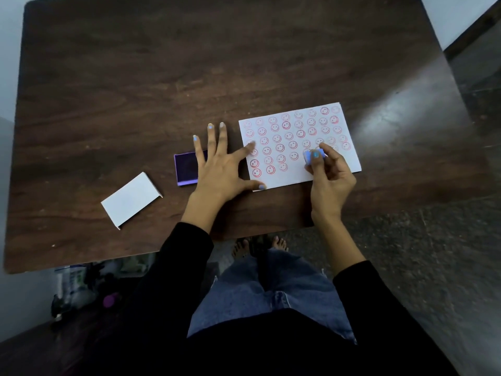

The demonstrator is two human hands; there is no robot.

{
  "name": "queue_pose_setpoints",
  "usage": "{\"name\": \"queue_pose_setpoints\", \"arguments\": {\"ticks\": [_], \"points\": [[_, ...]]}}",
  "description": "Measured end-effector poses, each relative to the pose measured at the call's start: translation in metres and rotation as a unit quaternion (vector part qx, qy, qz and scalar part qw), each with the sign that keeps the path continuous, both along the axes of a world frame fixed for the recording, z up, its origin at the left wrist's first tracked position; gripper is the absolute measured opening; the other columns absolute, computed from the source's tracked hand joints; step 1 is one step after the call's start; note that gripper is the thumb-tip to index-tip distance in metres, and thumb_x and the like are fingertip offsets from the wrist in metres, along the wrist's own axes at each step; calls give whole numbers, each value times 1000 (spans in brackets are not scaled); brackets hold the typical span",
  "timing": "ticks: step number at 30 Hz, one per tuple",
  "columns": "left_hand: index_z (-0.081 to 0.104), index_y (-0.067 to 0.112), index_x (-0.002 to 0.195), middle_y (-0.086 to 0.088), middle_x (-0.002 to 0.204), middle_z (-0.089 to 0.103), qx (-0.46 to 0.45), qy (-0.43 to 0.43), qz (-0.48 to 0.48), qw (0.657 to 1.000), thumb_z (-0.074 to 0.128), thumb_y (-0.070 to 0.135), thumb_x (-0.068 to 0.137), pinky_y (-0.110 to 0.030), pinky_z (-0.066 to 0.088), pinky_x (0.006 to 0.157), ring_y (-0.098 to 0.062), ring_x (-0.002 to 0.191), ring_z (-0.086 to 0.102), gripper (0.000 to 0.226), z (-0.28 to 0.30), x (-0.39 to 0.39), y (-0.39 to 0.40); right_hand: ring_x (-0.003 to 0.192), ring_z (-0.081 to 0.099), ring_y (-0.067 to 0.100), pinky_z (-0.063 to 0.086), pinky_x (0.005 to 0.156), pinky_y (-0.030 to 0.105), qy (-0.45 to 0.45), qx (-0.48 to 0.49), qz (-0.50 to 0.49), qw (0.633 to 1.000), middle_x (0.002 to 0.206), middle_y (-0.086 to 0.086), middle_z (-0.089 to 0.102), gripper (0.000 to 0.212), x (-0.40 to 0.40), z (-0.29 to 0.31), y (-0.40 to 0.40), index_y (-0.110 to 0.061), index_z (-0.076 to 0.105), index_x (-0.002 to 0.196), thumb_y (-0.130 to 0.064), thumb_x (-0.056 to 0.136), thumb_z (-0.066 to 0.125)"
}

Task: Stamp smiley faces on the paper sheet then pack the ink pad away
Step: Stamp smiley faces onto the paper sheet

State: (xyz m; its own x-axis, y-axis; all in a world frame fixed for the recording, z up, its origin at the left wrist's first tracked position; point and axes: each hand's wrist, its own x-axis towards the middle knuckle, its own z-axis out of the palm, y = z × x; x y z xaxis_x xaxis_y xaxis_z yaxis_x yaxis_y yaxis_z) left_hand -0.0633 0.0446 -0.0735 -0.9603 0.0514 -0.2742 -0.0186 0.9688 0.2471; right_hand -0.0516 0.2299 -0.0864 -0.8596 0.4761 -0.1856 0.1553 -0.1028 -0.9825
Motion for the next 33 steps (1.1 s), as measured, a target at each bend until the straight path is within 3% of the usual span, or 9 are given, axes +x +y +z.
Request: {"name": "queue_pose_setpoints", "arguments": {"ticks": [3,7,14,17,21,25,27,30,33], "points": [[26,42,142,-16,158,-12,3,-2,1,1000,64,71,62,-56,-20,110,-33,143,-24,94,0,0,0,82,69,8,59,69,22,-23,-116,-34,992,96,-4,68,17,-5,4,3,-4,65,105,-10,89,61],[25,41,143,-16,159,-9,9,-6,3,1000,63,71,63,-55,-18,111,-33,143,-24,93,-1,1,-1,87,67,15,58,65,22,-62,-276,-66,957,108,9,66,11,-12,11,9,-6,66,95,-11,92,56],[26,42,143,-16,159,-7,19,-6,6,1000,64,71,62,-54,-20,111,-33,143,-24,94,-1,0,-1,85,66,19,59,63,23,-75,-337,-49,937,99,10,66,10,-15,15,7,-4,64,94,-8,92,55],[27,42,142,-16,159,-6,25,-2,8,1000,65,71,61,-52,-20,111,-32,143,-23,94,-1,0,-1,89,67,17,60,71,26,-48,-277,-24,959,103,7,66,13,-12,12,7,-4,64,100,-8,91,56],[26,43,142,-16,159,-7,36,-5,10,999,66,70,61,-51,-18,113,-31,144,-20,95,-3,0,-2,91,68,9,58,83,26,-21,-41,-1,999,95,-6,72,21,-6,5,7,-6,64,107,-13,88,63],[24,42,143,-16,159,-8,40,-8,8,999,67,69,62,-48,-14,115,-31,145,-16,96,-4,0,-2,96,64,0,53,81,14,39,110,30,993,102,-3,67,25,1,-3,2,-9,65,107,-15,83,69],[24,42,143,-16,159,-9,46,-13,11,999,68,68,62,-46,-11,116,-30,146,-12,96,-4,-1,-2,90,64,-4,54,80,18,51,149,39,987,100,-4,67,25,4,-9,-1,-9,67,105,-15,81,71],[23,41,143,-16,159,-9,51,-13,9,999,69,66,62,-44,-9,118,-30,146,-10,96,-4,-2,-2,92,64,4,56,84,26,57,202,61,976,103,0,68,26,7,-15,0,-7,67,105,-15,80,73],[24,41,143,-16,159,-9,51,-11,7,999,69,66,62,-43,-8,119,-30,147,-10,97,-4,-2,-3,94,66,14,55,85,26,69,234,73,967,104,8,70,26,8,-17,1,-6,68,104,-16,81,72]]}}
